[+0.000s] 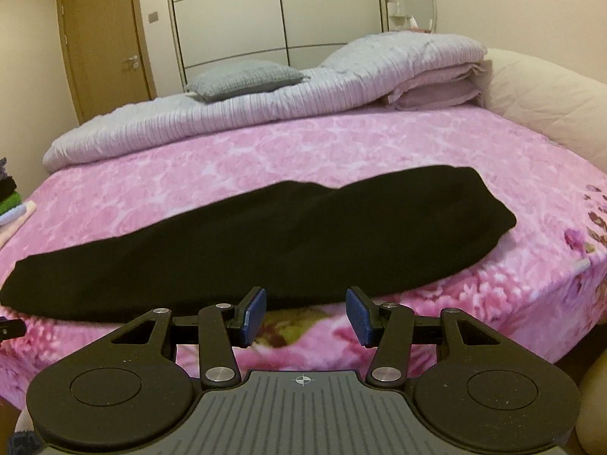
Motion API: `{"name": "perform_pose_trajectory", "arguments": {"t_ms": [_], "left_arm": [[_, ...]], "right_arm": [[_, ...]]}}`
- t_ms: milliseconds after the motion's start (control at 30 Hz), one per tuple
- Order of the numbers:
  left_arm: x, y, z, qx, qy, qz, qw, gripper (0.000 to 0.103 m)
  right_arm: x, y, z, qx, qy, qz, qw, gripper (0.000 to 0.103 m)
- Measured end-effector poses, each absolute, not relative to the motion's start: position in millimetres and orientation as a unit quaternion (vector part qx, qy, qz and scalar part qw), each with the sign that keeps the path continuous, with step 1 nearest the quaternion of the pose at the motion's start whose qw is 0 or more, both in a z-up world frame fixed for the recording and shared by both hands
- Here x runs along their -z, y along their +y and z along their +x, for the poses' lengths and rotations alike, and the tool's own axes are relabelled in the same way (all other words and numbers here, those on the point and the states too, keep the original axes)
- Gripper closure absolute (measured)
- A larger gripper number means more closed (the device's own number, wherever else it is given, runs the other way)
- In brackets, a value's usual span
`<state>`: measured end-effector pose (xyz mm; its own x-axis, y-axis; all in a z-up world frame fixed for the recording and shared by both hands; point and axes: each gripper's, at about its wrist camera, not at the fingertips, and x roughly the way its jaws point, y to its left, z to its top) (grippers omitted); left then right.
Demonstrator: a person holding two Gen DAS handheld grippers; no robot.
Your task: Fold clothes
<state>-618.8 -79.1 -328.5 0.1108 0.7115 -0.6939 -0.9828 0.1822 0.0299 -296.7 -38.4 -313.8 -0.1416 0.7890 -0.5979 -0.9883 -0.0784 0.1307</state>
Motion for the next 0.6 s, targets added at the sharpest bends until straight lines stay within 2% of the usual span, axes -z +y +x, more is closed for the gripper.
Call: {"name": "perform_pose_trajectory", "arguments": {"t_ms": [600], "left_arm": [[333.4, -76.0, -648.3, -0.632, 0.285, -0.253, 0.675, 0.071]], "right_arm": [[326.4, -16.2, -337.0, -0.735, 0.254, -0.222, 0.588, 0.052]]}}
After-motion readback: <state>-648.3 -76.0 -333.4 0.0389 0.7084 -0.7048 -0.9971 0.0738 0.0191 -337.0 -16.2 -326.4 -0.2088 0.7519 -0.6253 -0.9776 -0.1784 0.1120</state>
